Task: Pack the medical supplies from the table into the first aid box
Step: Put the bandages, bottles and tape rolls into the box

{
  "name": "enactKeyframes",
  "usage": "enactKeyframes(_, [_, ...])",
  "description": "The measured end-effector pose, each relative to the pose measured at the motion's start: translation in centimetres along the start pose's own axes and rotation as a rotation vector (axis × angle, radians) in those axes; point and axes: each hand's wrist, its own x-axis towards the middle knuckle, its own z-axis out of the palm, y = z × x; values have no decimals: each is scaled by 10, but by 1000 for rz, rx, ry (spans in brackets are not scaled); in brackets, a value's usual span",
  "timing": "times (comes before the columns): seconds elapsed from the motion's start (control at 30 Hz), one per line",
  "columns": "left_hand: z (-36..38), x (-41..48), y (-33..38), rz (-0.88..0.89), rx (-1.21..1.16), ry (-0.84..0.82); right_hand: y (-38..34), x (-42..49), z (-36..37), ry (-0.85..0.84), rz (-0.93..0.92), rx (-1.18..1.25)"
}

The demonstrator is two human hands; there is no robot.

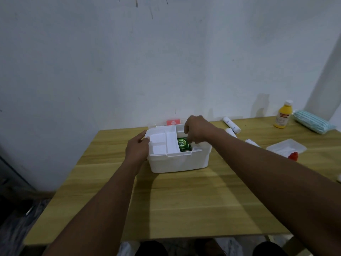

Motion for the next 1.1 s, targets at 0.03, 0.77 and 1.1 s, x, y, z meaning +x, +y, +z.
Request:
enactKeyframes(0.03, [3,-1,1,6,-1,-1,5,-2,-7,51,-12,7])
enactKeyframes(0.77, [70,-15,11,58,43,-68,147,-53,-66,222,150,108])
enactKeyframes(1.1, [72,-13,10,41,34,-63,225,-74,-75,-353,369,-398])
